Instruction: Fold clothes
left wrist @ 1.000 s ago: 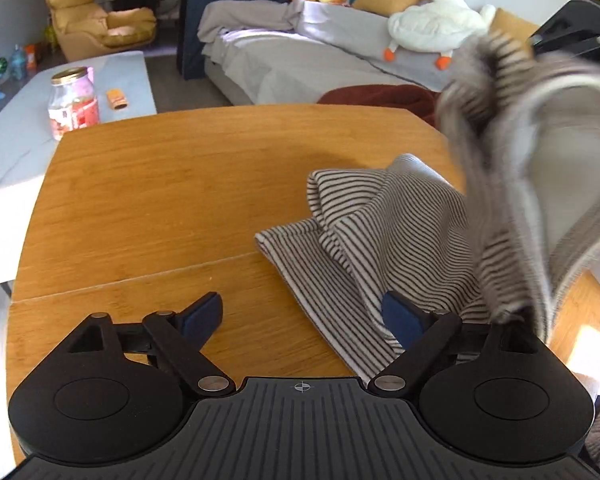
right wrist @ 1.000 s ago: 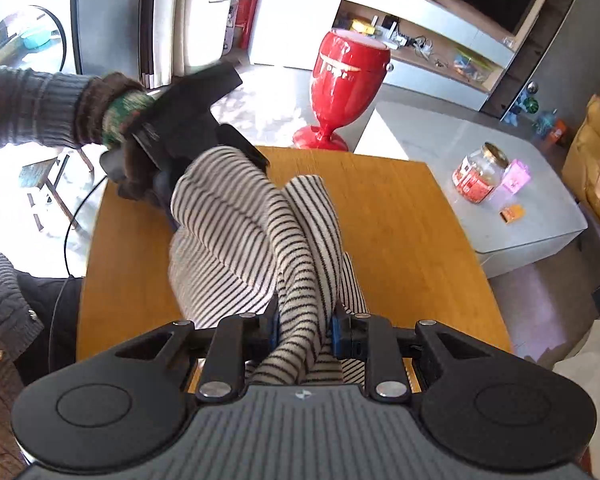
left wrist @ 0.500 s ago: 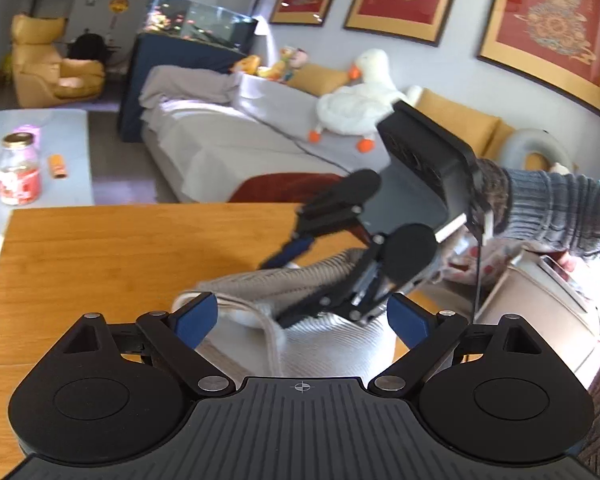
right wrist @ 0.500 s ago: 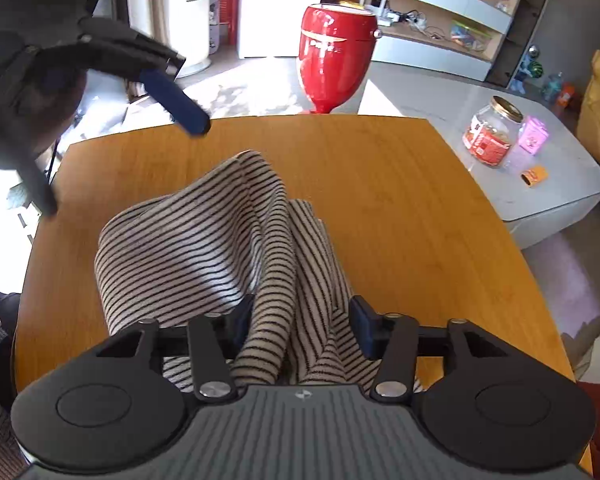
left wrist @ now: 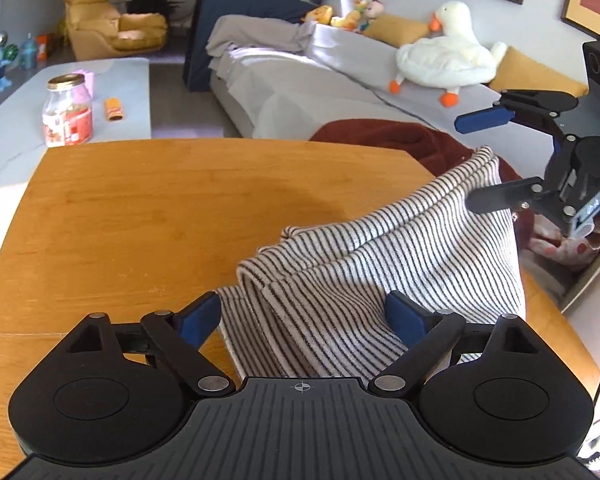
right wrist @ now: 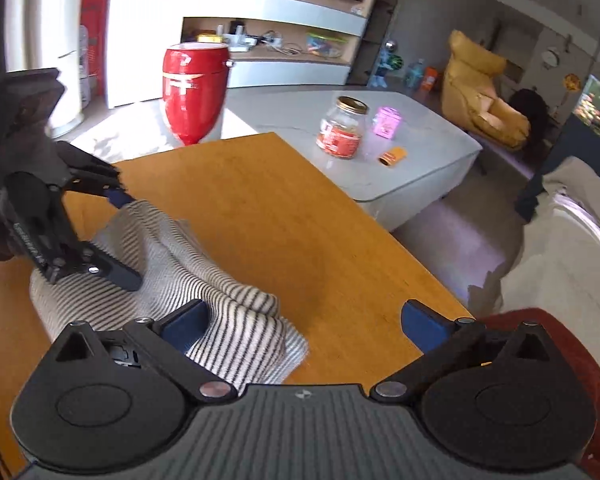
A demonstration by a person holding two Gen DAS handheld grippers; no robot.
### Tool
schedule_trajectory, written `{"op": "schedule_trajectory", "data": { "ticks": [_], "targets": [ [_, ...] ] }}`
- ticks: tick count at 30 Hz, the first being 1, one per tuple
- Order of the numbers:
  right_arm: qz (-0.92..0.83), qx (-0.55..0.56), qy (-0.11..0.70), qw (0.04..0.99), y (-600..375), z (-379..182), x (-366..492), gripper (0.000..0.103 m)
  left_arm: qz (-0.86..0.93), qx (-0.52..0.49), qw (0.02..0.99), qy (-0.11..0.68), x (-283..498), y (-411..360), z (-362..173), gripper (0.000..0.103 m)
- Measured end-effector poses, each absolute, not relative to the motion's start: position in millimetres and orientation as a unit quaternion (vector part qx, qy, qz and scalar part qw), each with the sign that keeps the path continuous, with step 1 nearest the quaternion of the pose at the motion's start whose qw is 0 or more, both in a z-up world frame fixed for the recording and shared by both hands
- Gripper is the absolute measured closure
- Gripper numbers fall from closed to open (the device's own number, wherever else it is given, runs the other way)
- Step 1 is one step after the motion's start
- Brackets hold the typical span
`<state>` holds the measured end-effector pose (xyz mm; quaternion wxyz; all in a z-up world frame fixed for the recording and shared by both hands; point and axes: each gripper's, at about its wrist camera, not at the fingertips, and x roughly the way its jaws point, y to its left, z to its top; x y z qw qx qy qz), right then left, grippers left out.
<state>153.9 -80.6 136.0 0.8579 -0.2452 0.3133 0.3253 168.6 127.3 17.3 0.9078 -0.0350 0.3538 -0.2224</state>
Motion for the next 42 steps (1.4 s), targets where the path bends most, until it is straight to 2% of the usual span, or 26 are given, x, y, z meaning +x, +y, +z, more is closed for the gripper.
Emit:
{"op": "schedule_trajectory", "data": {
  "ticks": [7, 12, 20, 27, 33, 38, 42],
  "targets": [
    [0.223, -0.172, 0.372, 0.884, -68.2, 67.2, 194.4, 0.000, -0.183, -0.015, 0.919, 0.348, 166.0, 126.5, 21.4, 0.008],
    [0.200, -0.159, 0.356, 0.899, -67.4, 64.4, 186.1, 0.000, -0.170, -0.001, 0.929, 0.327, 152.5, 122.3, 39.6, 0.012],
    [0.178, -0.168, 0.321, 0.915, -67.8, 62.6, 167.0, 0.000, -0.222, 0.021, 0.941, 0.254, 126.9, 93.8, 85.1, 0.010],
    [0.199, -0.118, 0.347, 0.909, -84.9, 84.0, 168.7, 0.000, -0.229, 0.028, 0.921, 0.313, 161.7, 75.0, 54.6, 0.013],
    [0.176, -0.054, 0.297, 0.937, -111.7, 108.5, 150.8, 0.000, -0.203, 0.015, 0.916, 0.345, 178.4, 88.2, 35.9, 0.011],
    [0.119, -0.100, 0.349, 0.924, -96.2, 63.7, 164.0, 0.000, -0.201, 0.006, 0.914, 0.354, 180.4, 96.1, 28.0, 0.010],
    [0.109, -0.069, 0.358, 0.925, -99.2, 53.9, 169.0, 0.000, -0.200, -0.005, 0.912, 0.358, 180.8, 101.3, 22.7, 0.008]
  ]
}}
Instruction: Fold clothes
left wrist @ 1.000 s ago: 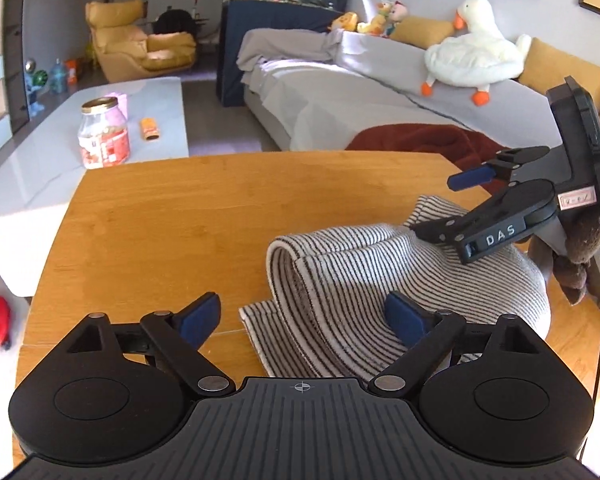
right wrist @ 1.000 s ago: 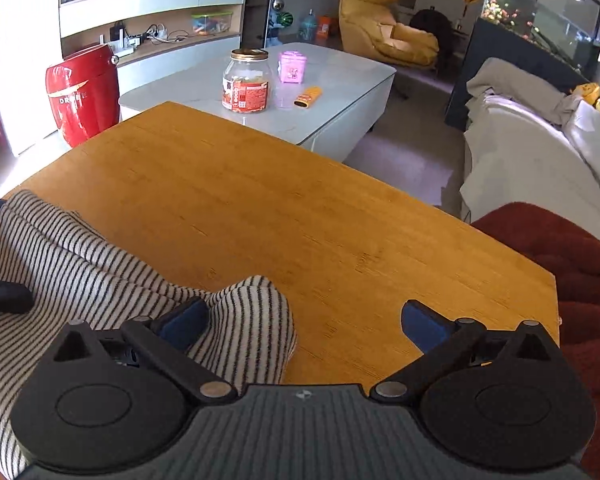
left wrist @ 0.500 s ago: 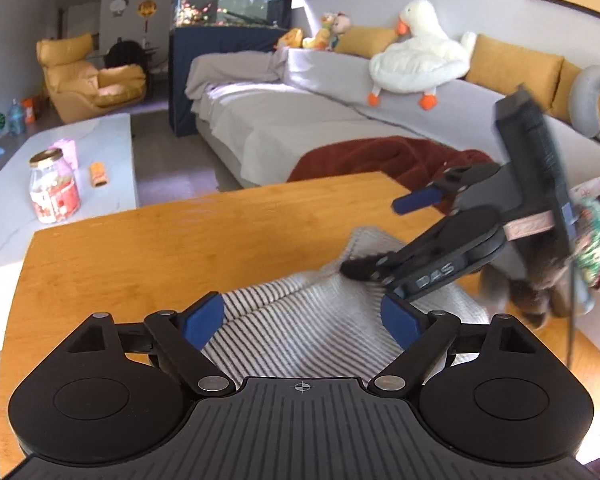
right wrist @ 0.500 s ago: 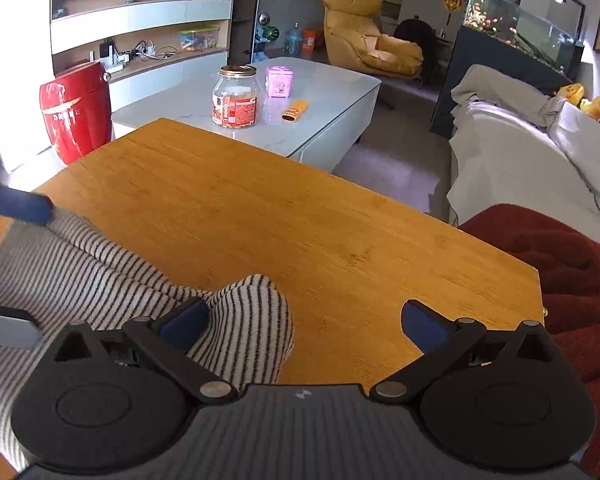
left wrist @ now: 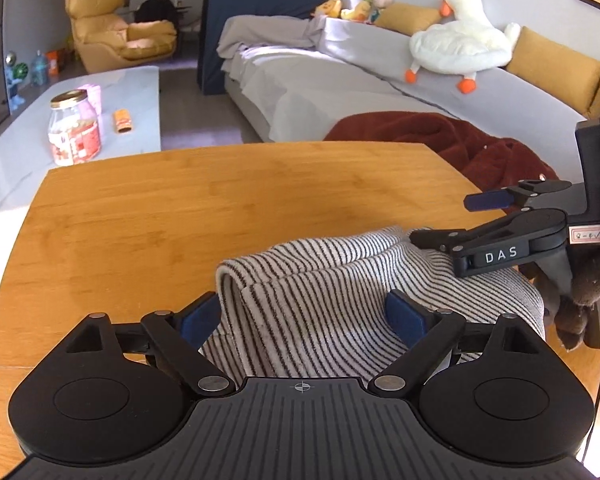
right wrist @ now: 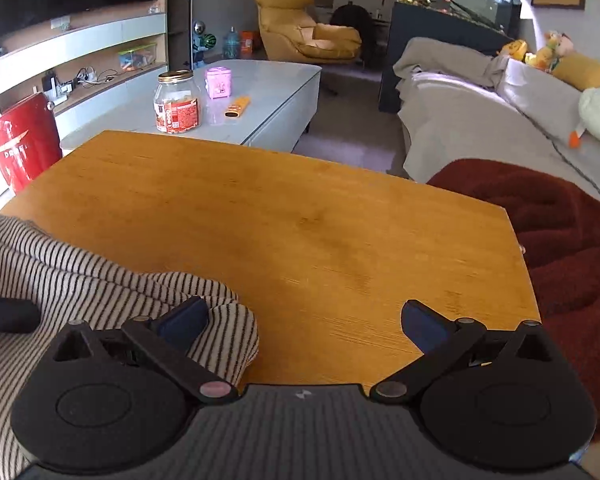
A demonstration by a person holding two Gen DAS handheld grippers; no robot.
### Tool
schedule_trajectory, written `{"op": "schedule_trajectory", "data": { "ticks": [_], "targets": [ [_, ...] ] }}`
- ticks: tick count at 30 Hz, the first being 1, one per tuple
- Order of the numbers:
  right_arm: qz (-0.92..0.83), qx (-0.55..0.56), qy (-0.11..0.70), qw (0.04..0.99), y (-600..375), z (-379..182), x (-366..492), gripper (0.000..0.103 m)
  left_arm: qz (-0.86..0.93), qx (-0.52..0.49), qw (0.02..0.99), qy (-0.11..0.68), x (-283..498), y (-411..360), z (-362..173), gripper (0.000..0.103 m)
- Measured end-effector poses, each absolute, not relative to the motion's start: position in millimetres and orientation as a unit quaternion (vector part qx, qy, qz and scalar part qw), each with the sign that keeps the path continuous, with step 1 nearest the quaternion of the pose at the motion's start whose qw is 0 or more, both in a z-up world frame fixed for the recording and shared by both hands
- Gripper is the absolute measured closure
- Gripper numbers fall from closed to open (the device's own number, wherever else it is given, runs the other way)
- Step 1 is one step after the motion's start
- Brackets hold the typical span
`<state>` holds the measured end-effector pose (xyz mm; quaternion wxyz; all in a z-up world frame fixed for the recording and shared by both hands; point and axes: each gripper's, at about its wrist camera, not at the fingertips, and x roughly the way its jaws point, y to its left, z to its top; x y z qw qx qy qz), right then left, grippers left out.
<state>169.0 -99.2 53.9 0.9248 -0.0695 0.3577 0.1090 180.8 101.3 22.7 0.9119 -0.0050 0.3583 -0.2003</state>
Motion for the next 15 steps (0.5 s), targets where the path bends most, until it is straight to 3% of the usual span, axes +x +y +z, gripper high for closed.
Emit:
{"op": "schedule_trajectory", "data": {
  "ticks": [7, 15],
  "targets": [
    [0.171, 0.060, 0.380, 0.907, -137.2, 86.5, 125.4, 0.000, -0.205, -0.019, 0.910, 0.359, 181.1, 108.7, 19.5, 0.005],
    [0.184, 0.244, 0.472, 0.827, -165.1, 59.0, 71.6, 0.000, -0.210, -0.042, 0.907, 0.363, 184.0, 113.3, 14.6, 0.004]
  ]
}}
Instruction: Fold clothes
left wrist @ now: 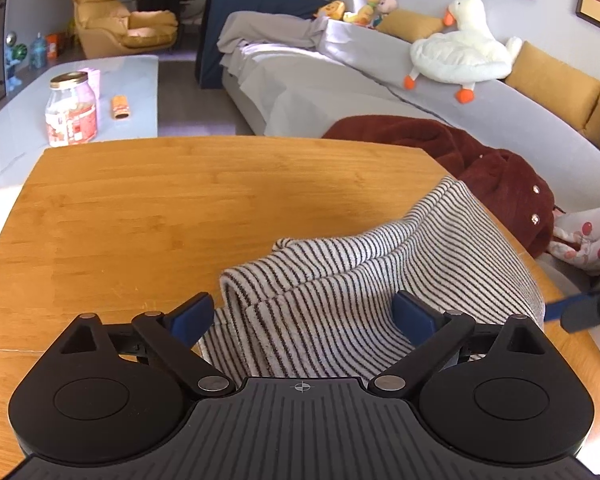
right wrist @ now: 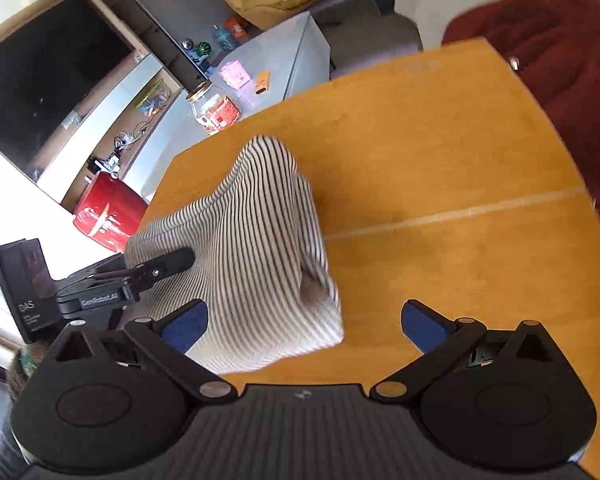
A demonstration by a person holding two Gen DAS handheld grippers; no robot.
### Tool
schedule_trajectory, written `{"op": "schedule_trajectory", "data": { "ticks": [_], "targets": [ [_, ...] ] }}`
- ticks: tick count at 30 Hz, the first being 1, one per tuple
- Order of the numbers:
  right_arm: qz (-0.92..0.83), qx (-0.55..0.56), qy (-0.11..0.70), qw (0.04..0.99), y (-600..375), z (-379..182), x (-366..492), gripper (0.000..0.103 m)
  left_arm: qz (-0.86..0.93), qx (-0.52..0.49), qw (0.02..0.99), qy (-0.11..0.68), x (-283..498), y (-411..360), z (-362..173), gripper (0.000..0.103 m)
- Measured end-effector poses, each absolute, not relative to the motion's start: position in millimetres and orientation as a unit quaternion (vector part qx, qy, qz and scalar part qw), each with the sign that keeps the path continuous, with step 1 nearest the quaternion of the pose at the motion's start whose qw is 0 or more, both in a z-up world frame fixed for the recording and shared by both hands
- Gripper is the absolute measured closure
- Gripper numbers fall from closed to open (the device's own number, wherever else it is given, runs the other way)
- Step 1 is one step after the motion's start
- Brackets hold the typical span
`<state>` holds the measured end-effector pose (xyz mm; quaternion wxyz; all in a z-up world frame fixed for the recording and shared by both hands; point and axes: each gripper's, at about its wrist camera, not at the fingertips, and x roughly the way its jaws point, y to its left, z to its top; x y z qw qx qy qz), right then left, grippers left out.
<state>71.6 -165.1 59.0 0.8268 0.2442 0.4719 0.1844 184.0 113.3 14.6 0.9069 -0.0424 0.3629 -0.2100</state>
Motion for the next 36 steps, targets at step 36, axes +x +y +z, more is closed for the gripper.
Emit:
{"op": "schedule_trajectory", "data": {
  "ticks": [36],
  "targets": [
    [0.247, 0.132, 0.420, 0.863, -85.9, 61.8, 129.2, 0.002, -0.182, -0.093, 0.913, 0.352, 139.2, 154.3, 32.1, 0.005]
  ]
}}
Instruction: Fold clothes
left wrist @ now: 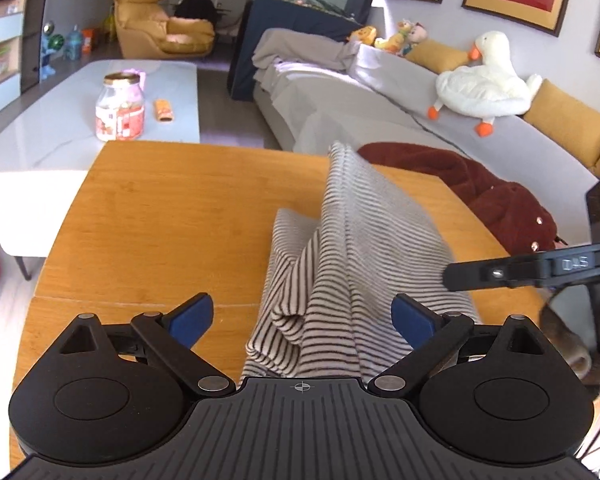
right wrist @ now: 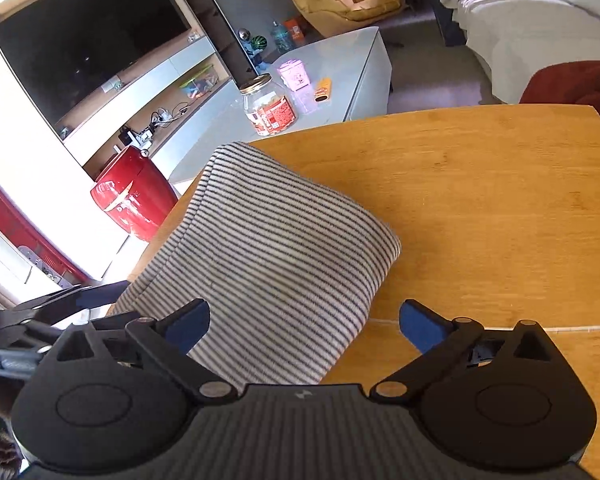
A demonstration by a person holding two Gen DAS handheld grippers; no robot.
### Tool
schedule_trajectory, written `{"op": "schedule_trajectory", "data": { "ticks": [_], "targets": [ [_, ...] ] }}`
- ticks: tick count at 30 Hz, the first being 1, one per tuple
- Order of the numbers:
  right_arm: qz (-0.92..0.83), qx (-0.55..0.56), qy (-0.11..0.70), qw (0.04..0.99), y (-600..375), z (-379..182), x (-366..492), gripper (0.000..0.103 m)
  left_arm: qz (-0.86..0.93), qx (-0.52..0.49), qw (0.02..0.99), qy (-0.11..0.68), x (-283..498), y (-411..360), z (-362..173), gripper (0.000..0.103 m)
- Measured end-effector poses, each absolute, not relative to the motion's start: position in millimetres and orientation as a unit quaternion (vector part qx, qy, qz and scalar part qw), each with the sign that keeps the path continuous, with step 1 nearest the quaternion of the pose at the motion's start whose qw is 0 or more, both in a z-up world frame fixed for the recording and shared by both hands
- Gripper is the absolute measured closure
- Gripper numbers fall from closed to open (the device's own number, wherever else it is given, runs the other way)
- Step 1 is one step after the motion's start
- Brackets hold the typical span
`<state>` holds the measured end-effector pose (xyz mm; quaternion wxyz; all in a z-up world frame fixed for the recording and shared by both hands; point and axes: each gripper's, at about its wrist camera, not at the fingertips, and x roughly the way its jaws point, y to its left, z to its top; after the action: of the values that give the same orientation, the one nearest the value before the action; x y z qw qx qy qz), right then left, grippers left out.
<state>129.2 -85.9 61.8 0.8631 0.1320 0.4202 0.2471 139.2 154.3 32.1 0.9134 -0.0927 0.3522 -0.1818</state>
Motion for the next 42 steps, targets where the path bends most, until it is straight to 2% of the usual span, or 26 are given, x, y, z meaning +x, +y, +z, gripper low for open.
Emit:
{"op": "schedule_trajectory", "data": {
  "ticks": [1, 3, 7, 13, 20, 25, 33, 38, 40, 41, 42],
  "targets": [
    [0.254, 0.136, 0.424, 0.859, -85.8, 60.1, 126.1, 0.002, -0.186, -0.099, 0.909, 0.358, 141.9, 155.0, 26.6, 0.005],
    [0.267, 0.143, 0.431, 0.850, -85.5, 56.8, 119.9, 0.016, -0.195, -0.112, 0.901, 0.371, 147.3, 156.4, 15.5, 0.011],
    [0.285, 0.153, 0.440, 0.838, -83.7, 52.6, 116.8, 0.025, -0.207, -0.126, 0.895, 0.375, 143.8, 157.3, 10.9, 0.018],
    [0.282, 0.095, 0.421, 0.857, -71.1, 62.9, 132.0, 0.025, -0.218, -0.133, 0.890, 0.378, 135.5, 146.7, 10.0, 0.019],
    [0.280, 0.004, 0.385, 0.879, -55.1, 78.2, 146.9, 0.025, -0.270, -0.175, 0.870, 0.373, 113.4, 111.0, 0.5, 0.014],
    [0.279, -0.059, 0.354, 0.891, -44.7, 90.8, 154.4, 0.020, -0.333, -0.197, 0.847, 0.363, 94.4, 84.1, -3.5, 0.013],
    [0.299, -0.158, 0.200, 0.919, -45.9, 111.8, 67.4, 0.019, -0.254, -0.211, 0.882, 0.336, 80.1, 124.8, 15.5, 0.007],
    [0.326, -0.219, 0.178, 0.902, -11.8, 80.0, 25.4, 0.019, -0.182, -0.204, 0.901, 0.338, 87.9, 138.0, 20.3, 0.007],
    [0.316, -0.230, 0.185, 0.902, -0.4, 66.0, 24.5, 0.025, -0.154, -0.201, 0.907, 0.338, 91.0, 143.2, 22.2, 0.008],
    [0.309, -0.225, 0.193, 0.904, 0.8, 63.2, 28.0, 0.038, -0.139, -0.199, 0.909, 0.338, 92.6, 145.8, 23.2, 0.009],
    [0.305, -0.212, 0.202, 0.906, -0.6, 63.0, 31.6, 0.040, -0.125, -0.198, 0.912, 0.338, 94.1, 148.5, 24.1, 0.009]
  ]
}}
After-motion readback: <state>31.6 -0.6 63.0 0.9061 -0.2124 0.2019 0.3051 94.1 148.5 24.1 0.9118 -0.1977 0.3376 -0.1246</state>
